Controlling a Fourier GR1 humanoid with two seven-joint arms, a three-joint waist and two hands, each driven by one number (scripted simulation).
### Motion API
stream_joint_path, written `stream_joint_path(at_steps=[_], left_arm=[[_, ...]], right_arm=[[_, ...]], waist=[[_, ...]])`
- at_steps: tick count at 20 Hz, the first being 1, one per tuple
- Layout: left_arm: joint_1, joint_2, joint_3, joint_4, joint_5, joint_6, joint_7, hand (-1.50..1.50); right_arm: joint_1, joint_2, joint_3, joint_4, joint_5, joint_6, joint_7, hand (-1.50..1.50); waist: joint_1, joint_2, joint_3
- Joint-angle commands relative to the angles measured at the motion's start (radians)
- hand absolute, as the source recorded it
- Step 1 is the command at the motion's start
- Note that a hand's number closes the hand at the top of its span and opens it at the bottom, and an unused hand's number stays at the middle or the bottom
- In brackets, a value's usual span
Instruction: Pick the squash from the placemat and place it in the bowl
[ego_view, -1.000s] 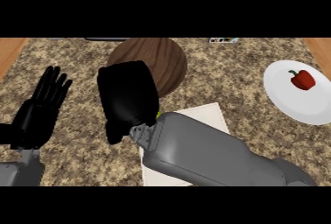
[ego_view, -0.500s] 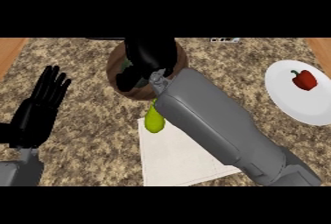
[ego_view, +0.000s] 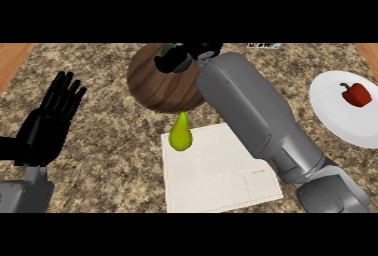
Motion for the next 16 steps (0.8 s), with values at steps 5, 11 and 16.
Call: stream_joint_path(at_steps=[5, 11, 16], left_arm=[[-0.031, -0.03, -0.027, -0.014, -0.026, 0.019, 0.011, 0.0], [-0.074, -0.01, -0.021, -0.021, -0.008, 0.003, 0.056, 0.0], [-0.056, -0.032, -0.026, 0.011, -0.021, -0.006, 0.01, 0.0]], right_arm=[[-0.086, 0.002, -0.065, 0.324, 0.01, -0.044, -0.123, 1.5], [-0.059, 0.018, -0.149, 0.427, -0.072, -0.02, -0.109, 1.5], [-0.061, 0.002, -0.195, 0.437, -0.125, 0.078, -0.287, -1.5]], waist=[[0.041, 0.019, -0.001], [0.062, 0.029, 0.001], [0.061, 0.032, 0.001]])
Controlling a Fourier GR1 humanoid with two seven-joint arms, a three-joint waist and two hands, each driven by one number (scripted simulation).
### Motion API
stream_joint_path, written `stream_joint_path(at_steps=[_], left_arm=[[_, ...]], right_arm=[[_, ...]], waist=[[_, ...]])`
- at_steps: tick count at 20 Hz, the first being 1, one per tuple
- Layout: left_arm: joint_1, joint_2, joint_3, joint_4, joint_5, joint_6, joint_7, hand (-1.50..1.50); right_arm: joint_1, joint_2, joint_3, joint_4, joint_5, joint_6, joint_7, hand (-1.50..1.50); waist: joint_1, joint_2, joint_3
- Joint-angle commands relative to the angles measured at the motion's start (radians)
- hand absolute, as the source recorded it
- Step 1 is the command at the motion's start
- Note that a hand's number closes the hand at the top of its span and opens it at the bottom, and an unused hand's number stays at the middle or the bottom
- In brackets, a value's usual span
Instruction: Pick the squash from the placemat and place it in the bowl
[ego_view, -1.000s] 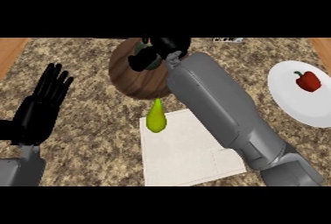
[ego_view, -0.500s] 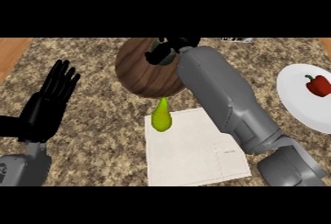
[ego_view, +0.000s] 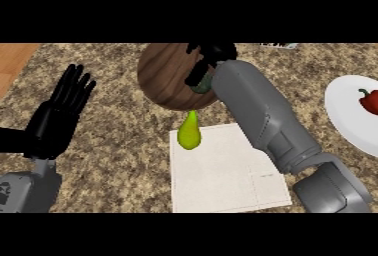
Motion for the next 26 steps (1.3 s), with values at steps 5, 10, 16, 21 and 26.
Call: stream_joint_path(at_steps=[5, 10, 16, 21, 26], left_arm=[[-0.02, -0.013, 0.004, 0.016, -0.003, 0.007, 0.001, 0.0], [-0.025, -0.013, -0.011, 0.002, -0.022, 0.023, 0.02, 0.0], [0.018, -0.004, 0.027, 0.019, -0.003, -0.006, -0.018, 0.0], [0.031, -0.007, 0.02, -0.003, -0.023, 0.014, 0.002, 0.0], [0.061, 0.0, 0.035, -0.06, -0.015, 0.027, 0.035, 0.0]], right_arm=[[0.035, -0.025, -0.166, -0.046, -0.153, -0.069, -0.253, -1.5], [0.038, -0.035, -0.348, -0.096, -0.321, -0.142, -0.327, -1.5], [0.069, -0.111, -0.417, -0.037, -0.361, -0.156, -0.405, -1.5], [0.096, -0.237, -0.458, -0.006, -0.396, -0.027, -0.434, -1.5], [0.188, -0.346, -0.479, 0.014, -0.411, 0.077, -0.528, -1.5]], waist=[[-0.014, -0.002, 0.003], [-0.013, -0.002, 0.004], [-0.023, -0.013, 0.001], [-0.051, -0.025, 0.001], [-0.052, -0.027, 0.003]])
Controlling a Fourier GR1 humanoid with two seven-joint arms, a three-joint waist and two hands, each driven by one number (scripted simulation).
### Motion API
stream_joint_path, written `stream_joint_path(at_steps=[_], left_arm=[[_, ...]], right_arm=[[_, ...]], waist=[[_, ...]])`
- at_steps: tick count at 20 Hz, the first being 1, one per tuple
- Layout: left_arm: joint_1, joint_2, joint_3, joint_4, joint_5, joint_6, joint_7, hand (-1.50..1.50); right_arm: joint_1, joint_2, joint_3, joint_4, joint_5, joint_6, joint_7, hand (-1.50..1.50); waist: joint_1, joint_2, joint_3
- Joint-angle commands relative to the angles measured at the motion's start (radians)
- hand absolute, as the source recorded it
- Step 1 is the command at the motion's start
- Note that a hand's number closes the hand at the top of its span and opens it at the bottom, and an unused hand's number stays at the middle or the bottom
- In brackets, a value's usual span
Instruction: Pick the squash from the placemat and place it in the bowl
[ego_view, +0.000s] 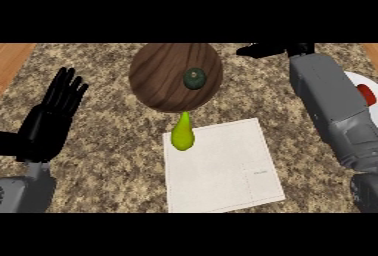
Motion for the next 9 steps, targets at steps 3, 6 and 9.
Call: stream_joint_path(at_steps=[3, 6, 9], left_arm=[[-0.011, -0.017, 0.001, 0.015, -0.013, 0.003, -0.003, 0.0], [0.017, -0.01, 0.014, 0.046, -0.005, -0.04, -0.039, 0.0], [0.004, 0.005, 0.02, -0.024, -0.009, -0.005, 0.032, 0.0]], right_arm=[[0.078, -0.115, -0.001, 0.03, 0.0, 0.167, -0.076, -1.5], [0.101, -0.194, -0.019, 0.037, -0.016, 0.254, -0.096, -1.5], [0.118, -0.188, -0.006, 0.048, -0.001, 0.264, -0.111, -1.5]], waist=[[-0.02, -0.006, 0.0], [-0.021, -0.006, 0.0], [-0.016, -0.008, 0.001]])
